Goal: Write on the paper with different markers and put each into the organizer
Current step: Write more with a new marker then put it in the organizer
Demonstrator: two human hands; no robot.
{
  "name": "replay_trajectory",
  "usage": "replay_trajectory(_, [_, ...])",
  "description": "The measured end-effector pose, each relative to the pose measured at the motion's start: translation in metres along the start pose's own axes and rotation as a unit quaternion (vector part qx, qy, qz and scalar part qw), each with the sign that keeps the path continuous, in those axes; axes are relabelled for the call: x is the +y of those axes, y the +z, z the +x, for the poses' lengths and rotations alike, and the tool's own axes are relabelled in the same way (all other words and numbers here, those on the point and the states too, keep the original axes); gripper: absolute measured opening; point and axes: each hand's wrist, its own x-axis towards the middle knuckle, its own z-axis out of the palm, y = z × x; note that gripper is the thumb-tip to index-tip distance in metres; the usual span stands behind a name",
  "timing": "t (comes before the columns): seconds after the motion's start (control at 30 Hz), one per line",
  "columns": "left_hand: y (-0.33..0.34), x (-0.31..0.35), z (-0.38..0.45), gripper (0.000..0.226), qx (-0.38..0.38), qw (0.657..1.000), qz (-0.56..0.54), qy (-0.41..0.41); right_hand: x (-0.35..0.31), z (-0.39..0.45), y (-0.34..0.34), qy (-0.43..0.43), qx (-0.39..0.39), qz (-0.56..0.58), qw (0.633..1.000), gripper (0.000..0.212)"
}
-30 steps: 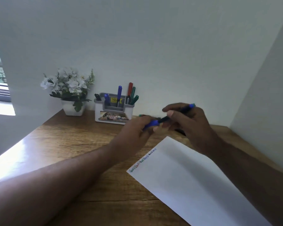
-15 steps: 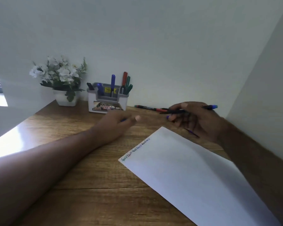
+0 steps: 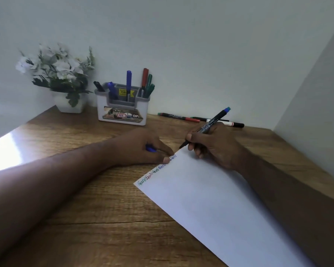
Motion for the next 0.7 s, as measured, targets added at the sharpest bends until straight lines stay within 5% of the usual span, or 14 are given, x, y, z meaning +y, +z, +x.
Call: replay_trajectory(0.7, [0.0,0.0011,-0.0018,0.041,0.004,1.0,0.007,0.026,0.0082,0.0,0.0028,0.008,-0.027,-0.026,0.999,0.015])
